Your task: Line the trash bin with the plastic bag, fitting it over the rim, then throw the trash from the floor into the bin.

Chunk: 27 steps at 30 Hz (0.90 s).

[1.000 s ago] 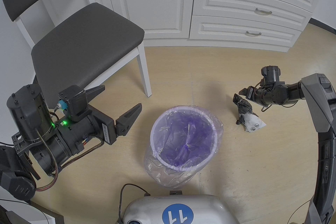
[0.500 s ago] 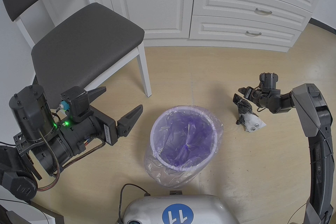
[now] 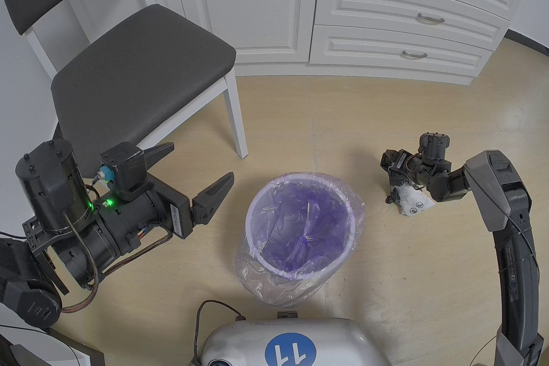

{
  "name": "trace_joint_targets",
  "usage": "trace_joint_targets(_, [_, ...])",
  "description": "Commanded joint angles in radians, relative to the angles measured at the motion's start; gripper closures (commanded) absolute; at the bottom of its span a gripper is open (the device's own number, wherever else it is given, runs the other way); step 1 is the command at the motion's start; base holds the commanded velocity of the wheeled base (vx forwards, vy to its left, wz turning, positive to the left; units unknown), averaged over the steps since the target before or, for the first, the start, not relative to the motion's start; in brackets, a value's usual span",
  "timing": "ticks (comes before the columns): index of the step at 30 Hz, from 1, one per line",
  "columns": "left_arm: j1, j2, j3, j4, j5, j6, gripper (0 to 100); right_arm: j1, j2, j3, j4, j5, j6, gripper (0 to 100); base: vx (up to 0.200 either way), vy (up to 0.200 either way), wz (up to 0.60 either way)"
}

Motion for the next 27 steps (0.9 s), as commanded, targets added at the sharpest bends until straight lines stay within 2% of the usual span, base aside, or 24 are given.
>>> trace_joint_targets(1, [-0.001, 0.003, 0.001, -0.001, 0.000, 0.000, 0, 0.000, 0.032, -0.002, -0.016, 0.001, -0.001, 0, 0.000, 0.000, 0.00])
trace_joint_targets(10, [-0.016, 0.004, 0.008, -0.001, 0.000, 0.000, 0, 0.010, 0.135, -0.079, -0.071, -0.042, -0.004, 0, 0.000, 0.000, 0.00])
trace_joint_targets(20, [-0.016, 0.014, 0.008, -0.001, 0.000, 0.000, 0, 0.011, 0.205, -0.137, -0.073, -0.047, -0.006, 0, 0.000, 0.000, 0.00])
trace_joint_targets(27, [-0.016, 0.012, 0.011, -0.001, 0.000, 0.002, 0, 0.005, 0.238, -0.173, -0.073, -0.085, -0.003, 0, 0.000, 0.000, 0.00])
